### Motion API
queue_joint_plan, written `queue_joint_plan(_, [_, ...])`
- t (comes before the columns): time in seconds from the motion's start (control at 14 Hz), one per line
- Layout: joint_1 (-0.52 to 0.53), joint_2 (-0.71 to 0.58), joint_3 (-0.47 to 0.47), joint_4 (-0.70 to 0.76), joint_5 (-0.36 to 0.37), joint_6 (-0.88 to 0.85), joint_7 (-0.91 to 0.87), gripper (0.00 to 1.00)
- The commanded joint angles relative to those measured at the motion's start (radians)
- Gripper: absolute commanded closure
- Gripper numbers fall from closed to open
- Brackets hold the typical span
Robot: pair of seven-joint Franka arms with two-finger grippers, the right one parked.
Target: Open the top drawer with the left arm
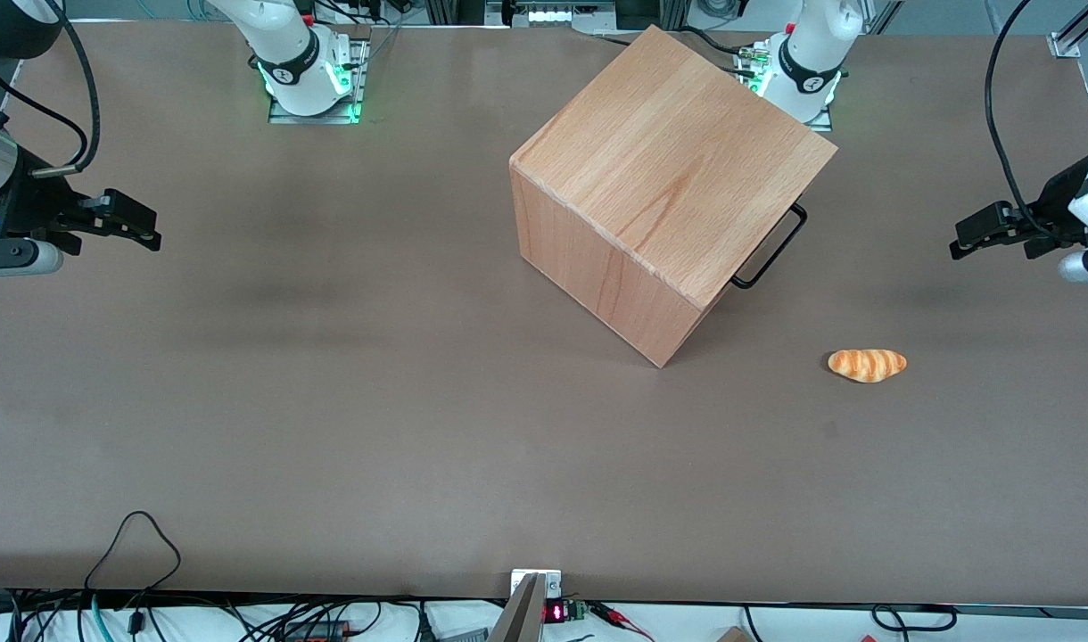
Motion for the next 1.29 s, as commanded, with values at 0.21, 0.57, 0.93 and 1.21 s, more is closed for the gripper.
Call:
queue_joint_plan(0.21, [-0.003,-0.004,0.002,0.022,0.027,-0.029,0.023,0.00])
queue_joint_plan(0.57, [-0.002,-0.004,0.003,0.017,0.020,-0.031,0.026,0.00])
queue_joint_plan(0.93, [-0.002,-0.003,0.003,0.015,0.020,-0.031,0.028,0.00])
queue_joint_plan(1.21, [-0.005,0.020,-0.007,-0.011,-0.009,-0.020,0.020,0.00])
